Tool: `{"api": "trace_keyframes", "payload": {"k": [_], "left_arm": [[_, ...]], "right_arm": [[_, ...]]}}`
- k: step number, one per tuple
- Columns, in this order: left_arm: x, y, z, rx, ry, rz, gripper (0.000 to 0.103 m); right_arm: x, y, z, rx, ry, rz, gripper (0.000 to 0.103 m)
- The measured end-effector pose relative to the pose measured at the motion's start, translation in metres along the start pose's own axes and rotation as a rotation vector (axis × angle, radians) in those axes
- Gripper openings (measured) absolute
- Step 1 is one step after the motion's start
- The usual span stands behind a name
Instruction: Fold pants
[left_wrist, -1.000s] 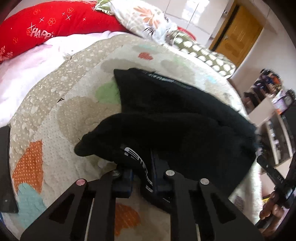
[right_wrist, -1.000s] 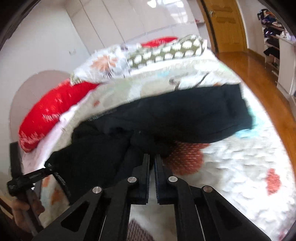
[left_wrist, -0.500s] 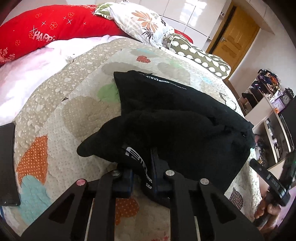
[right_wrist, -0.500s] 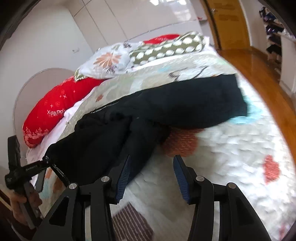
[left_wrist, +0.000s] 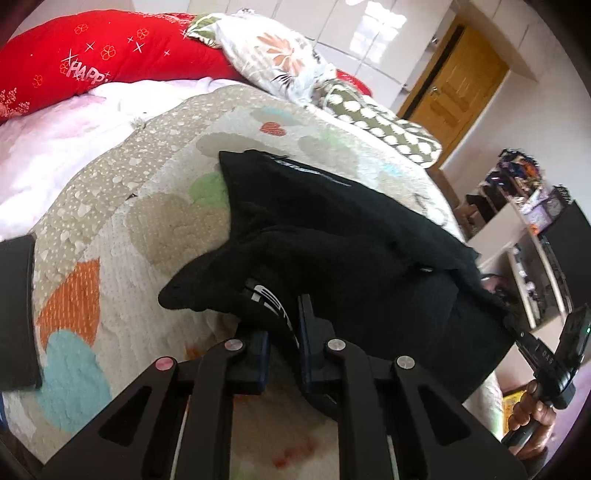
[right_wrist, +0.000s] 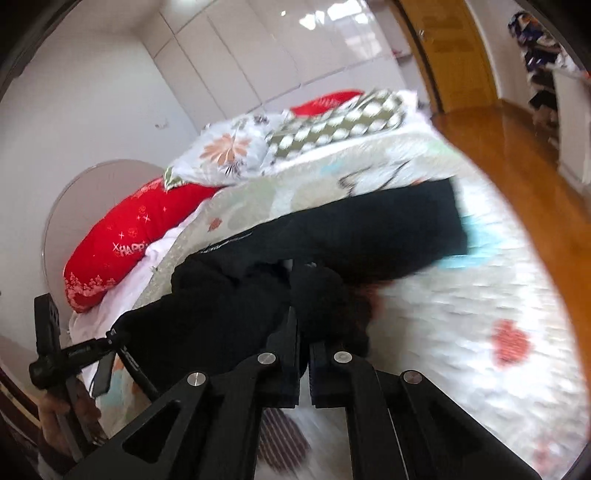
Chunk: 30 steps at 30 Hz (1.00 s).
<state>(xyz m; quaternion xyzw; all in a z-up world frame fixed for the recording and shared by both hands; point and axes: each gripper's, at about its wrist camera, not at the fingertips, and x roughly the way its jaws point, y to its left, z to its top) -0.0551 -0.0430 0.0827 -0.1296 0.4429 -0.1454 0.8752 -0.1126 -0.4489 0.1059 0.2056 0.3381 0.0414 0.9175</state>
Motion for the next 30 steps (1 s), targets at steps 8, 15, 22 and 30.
{"api": "trace_keyframes", "payload": {"k": [8,15,22,30], "left_arm": [[0.011,0.003,-0.048,0.049,0.102,0.042,0.011],[0.015,0.004,-0.055,0.060,0.100,0.061,0.012],[0.017,0.006,-0.058,0.046,0.110,0.068,0.012],[0.015,0.003,-0.054,0.050,0.102,0.069,0.014]], "right_arm": [[-0.048,-0.040,-0.051,-0.046,0.153,-0.166,0.012],[-0.066,-0.085,-0.065,0.101,0.152,-0.225,0.076],[-0.034,-0.130,-0.053,0.334,0.122,-0.069,0.076],[-0.027,-0.085,-0.028,0.054,0.065,-0.213,0.014]]}}
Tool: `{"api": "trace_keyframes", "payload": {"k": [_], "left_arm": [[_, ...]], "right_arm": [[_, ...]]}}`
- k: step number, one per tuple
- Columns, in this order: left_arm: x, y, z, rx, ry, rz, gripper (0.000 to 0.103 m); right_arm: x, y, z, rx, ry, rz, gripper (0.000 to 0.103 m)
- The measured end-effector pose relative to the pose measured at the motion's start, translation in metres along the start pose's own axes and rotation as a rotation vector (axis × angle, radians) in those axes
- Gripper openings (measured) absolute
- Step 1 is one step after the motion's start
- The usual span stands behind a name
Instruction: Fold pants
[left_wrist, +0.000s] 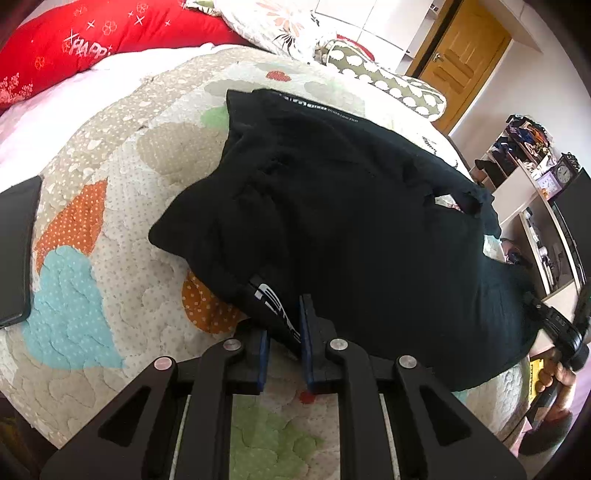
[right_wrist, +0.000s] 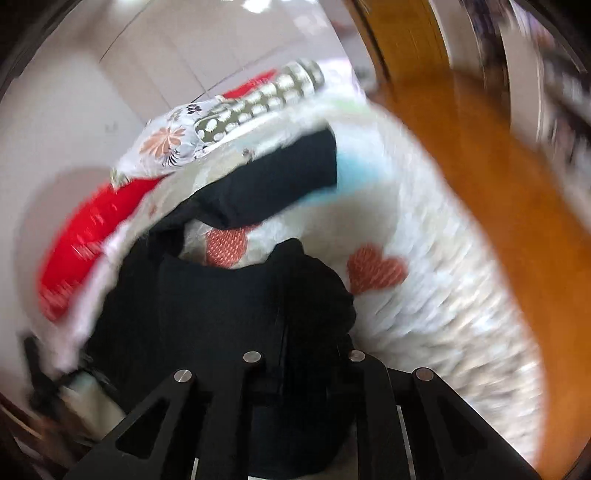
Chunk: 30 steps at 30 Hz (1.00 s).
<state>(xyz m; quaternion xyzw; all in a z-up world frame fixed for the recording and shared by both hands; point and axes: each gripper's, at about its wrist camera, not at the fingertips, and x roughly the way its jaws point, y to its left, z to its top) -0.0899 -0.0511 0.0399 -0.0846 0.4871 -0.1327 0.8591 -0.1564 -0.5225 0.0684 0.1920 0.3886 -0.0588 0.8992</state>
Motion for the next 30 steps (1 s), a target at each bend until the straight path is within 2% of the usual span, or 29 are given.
{"api": "trace_keyframes", "payload": {"k": [1,2,3,4,5,6,7,9,12,15,16,18,19,21,23,25,28,30], "left_arm": [[-0.001,-0.001,0.000,0.002,-0.005,-0.002,0.015],[-0.002,-0.001,-0.001,0.004,-0.007,0.000,0.015],[-0.002,-0.002,-0.001,0.007,-0.009,0.006,0.015],[-0.003,-0.002,-0.002,0.011,-0.015,0.017,0.015],[-0.005,-0.002,-0.002,0.018,-0.022,0.021,0.016],[-0.006,-0.001,-0.003,0.022,-0.023,0.020,0.016],[-0.008,-0.001,-0.004,0.024,-0.023,0.018,0.017],[-0.015,0.003,-0.007,0.027,-0.029,0.021,0.017],[-0.027,0.011,-0.009,0.029,-0.056,0.059,0.021],[-0.040,0.020,-0.006,0.004,-0.092,0.093,0.021],[-0.045,0.023,-0.003,-0.007,-0.109,0.094,0.022],[-0.051,0.027,0.005,-0.020,-0.138,0.102,0.028],[-0.051,0.027,0.008,-0.022,-0.145,0.100,0.033],[-0.051,0.025,0.014,-0.023,-0.159,0.088,0.037],[-0.046,0.020,0.019,-0.016,-0.164,0.086,0.048],[-0.042,0.019,0.022,-0.016,-0.161,0.077,0.049],[-0.025,0.015,0.030,-0.011,-0.131,0.052,0.053],[-0.011,0.018,0.029,-0.025,-0.101,0.061,0.053]], "right_arm": [[-0.010,0.004,-0.001,-0.036,-0.035,-0.074,0.016],[-0.020,0.006,-0.002,-0.064,-0.084,-0.187,0.031],[-0.026,0.006,-0.004,-0.077,-0.121,-0.291,0.060],[-0.029,0.003,-0.007,-0.084,-0.134,-0.372,0.070],[-0.029,0.000,-0.008,-0.088,-0.133,-0.431,0.071],[-0.029,-0.006,-0.009,-0.090,-0.112,-0.454,0.071],[-0.030,-0.013,-0.010,-0.071,-0.082,-0.430,0.069],[-0.039,-0.020,-0.010,-0.029,-0.076,-0.370,0.068],[-0.047,-0.013,-0.008,-0.057,-0.096,-0.311,0.068],[-0.040,0.005,-0.011,-0.082,-0.065,-0.181,0.066],[-0.035,0.014,-0.014,-0.100,-0.042,-0.149,0.063],[-0.023,0.031,-0.022,-0.150,0.013,-0.088,0.047],[-0.013,0.039,-0.028,-0.184,0.054,-0.075,0.045],[0.006,0.047,-0.045,-0.262,0.150,-0.146,0.042],[0.008,0.047,-0.056,-0.300,0.158,-0.163,0.042],[0.002,0.047,-0.057,-0.297,0.158,-0.160,0.042],[-0.004,0.054,-0.048,-0.293,0.142,-0.155,0.049],[-0.007,0.062,-0.043,-0.279,0.115,-0.107,0.063]]}}
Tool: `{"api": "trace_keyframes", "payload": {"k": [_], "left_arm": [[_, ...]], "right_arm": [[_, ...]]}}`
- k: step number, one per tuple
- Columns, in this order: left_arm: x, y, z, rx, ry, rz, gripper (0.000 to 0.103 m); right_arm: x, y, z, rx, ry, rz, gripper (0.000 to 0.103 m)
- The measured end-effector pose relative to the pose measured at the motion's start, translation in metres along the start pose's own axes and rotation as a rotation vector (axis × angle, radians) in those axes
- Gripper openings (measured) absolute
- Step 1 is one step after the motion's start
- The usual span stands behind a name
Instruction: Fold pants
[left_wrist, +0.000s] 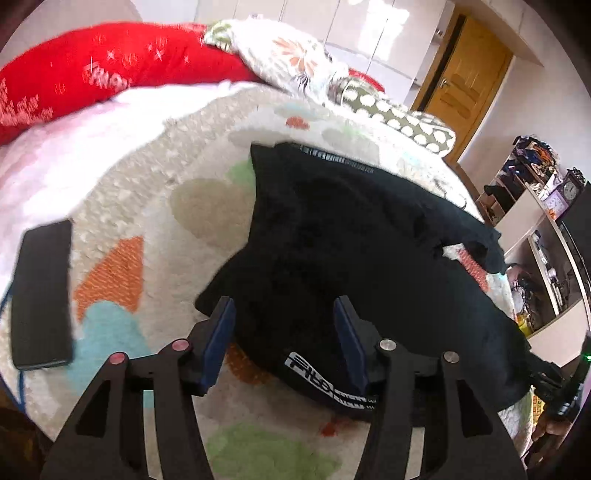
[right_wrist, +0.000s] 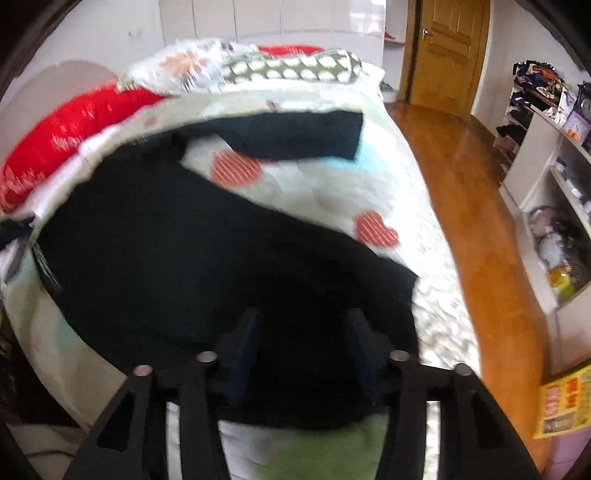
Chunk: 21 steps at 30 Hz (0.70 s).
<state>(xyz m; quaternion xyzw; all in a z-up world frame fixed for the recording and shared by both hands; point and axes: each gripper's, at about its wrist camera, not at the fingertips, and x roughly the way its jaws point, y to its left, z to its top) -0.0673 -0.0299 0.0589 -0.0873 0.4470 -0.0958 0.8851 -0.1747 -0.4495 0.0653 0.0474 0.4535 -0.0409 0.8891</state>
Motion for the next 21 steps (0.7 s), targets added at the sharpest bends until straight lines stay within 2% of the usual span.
{"api": "trace_keyframes", "payload": {"k": [3,6,7,9,11,14,16,21], "left_arm": [[0.023,0.011,-0.011,-0.015,0.069,0.074,0.054],[0.029,0.019,-0.015,-0.024,0.078,0.047,0.055],[0.027,0.018,-0.014,-0.013,0.082,0.049,0.055],[0.023,0.015,-0.011,0.007,0.089,0.056,0.055],[0.017,0.013,-0.005,0.016,0.071,0.063,0.057],[0.010,0.011,0.003,0.014,0.041,0.064,0.063],[0.007,0.009,0.006,0.016,0.028,0.060,0.064],[0.004,-0.003,0.013,0.052,0.002,0.077,0.064]], "right_arm": [[0.008,0.018,0.003,-0.004,-0.016,0.102,0.067],[0.031,0.033,0.000,-0.060,0.040,0.079,0.069],[0.033,0.037,0.000,-0.075,0.030,0.066,0.069],[0.031,0.036,0.010,-0.057,0.041,0.092,0.068],[0.022,0.036,0.021,-0.042,-0.006,0.139,0.068],[0.017,0.045,0.037,-0.054,-0.058,0.145,0.073],[0.021,0.055,0.045,-0.061,-0.061,0.151,0.080],[0.035,0.079,0.047,-0.108,-0.044,0.161,0.081]]}}
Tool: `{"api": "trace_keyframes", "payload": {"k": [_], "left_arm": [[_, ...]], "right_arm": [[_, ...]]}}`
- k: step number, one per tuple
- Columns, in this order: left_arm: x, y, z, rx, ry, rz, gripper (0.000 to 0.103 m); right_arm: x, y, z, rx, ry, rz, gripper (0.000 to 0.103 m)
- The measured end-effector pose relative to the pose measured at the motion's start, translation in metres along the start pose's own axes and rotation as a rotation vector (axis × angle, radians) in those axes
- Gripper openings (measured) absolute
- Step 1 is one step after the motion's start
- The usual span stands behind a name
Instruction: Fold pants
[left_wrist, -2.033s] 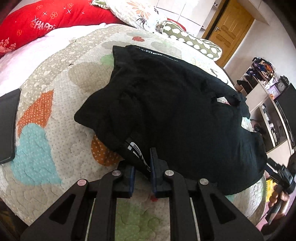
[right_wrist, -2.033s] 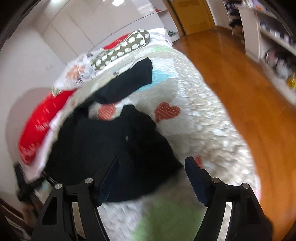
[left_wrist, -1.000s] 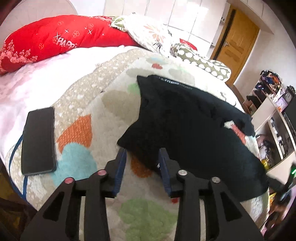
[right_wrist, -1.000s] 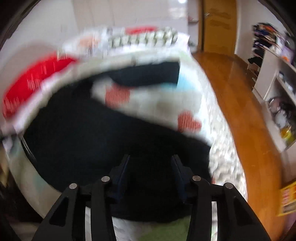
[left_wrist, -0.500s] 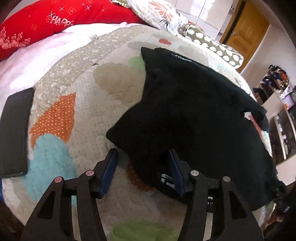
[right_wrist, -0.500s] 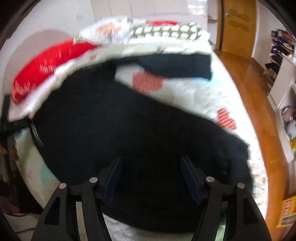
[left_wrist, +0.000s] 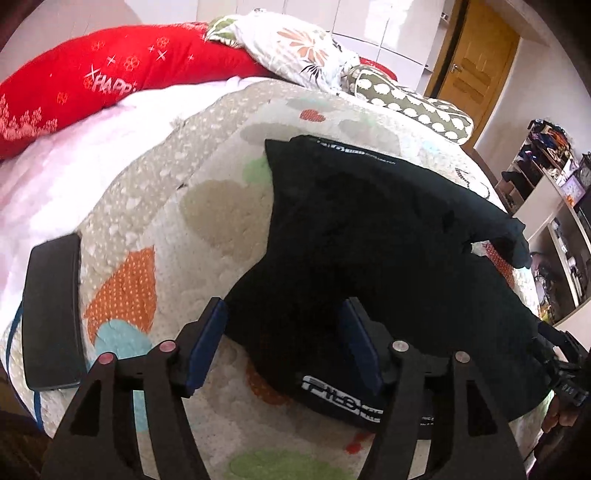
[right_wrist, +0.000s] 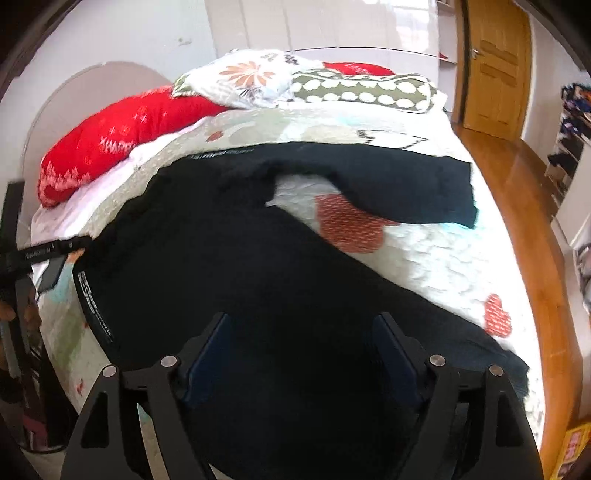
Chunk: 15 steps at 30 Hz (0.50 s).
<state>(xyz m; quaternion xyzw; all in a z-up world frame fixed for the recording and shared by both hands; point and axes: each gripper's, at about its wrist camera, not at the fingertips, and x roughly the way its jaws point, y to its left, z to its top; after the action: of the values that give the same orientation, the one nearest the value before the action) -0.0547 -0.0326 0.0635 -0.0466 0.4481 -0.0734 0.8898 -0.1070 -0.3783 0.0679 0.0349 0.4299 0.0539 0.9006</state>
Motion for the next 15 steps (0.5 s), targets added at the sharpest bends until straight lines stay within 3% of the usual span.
{"api": "trace_keyframes", "payload": {"k": [10,15], "left_arm": [[0.016,-0.014,-0.003,0.033,0.011,-0.007,0.072],[0.032,-0.020,-0.008,0.091,0.042,0.045,0.074]], "right_arm": [[0.031,0.013,-0.006,-0.028,0.062,0.002,0.081],[0.027,0.016,0.002,-0.062,0.058,0.031,0.081]]}}
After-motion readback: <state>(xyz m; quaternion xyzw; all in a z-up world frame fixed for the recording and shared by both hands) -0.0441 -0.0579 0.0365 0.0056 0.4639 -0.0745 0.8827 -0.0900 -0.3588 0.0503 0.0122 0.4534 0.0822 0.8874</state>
